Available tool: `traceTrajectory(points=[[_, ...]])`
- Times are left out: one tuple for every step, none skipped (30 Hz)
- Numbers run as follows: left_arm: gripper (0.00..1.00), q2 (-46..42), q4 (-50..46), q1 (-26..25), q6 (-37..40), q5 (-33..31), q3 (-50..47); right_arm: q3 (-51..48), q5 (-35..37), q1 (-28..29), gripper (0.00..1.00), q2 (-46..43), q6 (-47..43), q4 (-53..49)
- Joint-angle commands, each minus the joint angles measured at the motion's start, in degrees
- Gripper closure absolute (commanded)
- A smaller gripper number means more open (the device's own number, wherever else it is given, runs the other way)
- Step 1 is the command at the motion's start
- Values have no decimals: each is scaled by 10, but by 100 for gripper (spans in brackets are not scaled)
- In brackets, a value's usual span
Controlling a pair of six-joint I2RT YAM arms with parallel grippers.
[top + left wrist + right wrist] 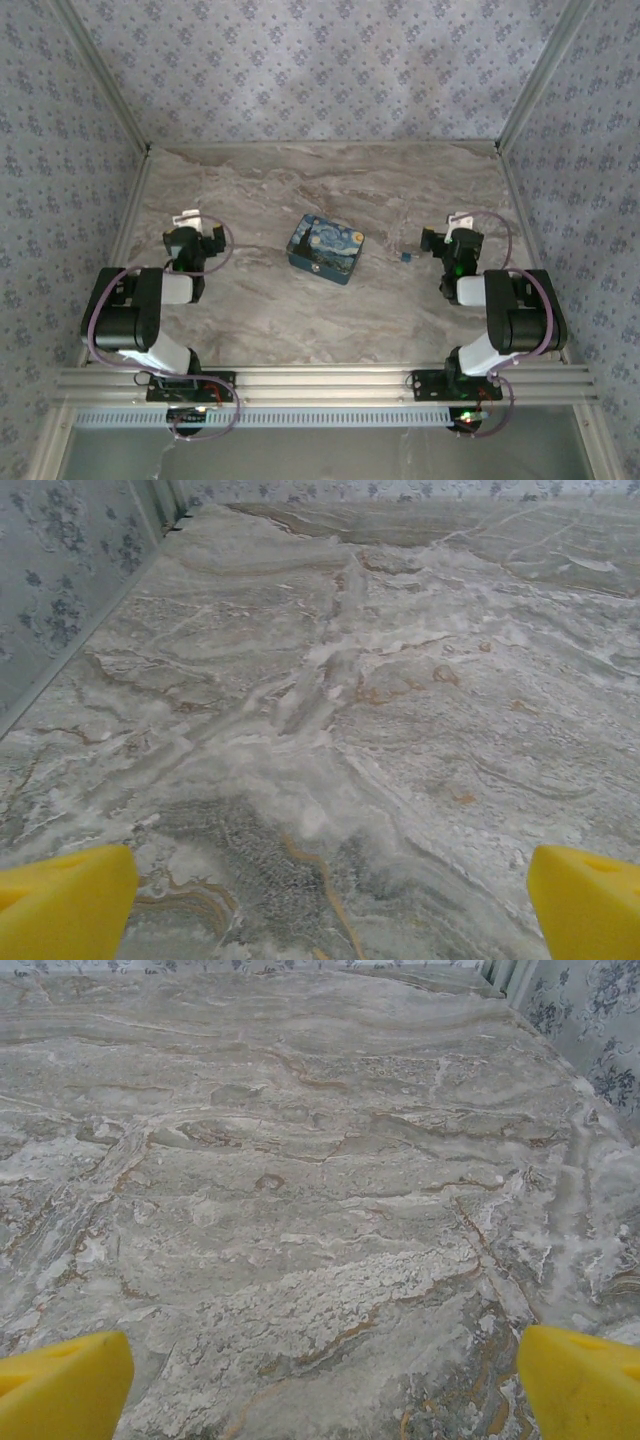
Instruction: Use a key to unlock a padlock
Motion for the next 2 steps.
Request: traceTrajectory(points=[[0, -5, 26, 1, 6, -19, -6, 7, -4, 1, 0, 2, -8, 13], [0, -4, 25, 1, 6, -18, -5, 8, -1, 2, 0, 3, -8, 15]])
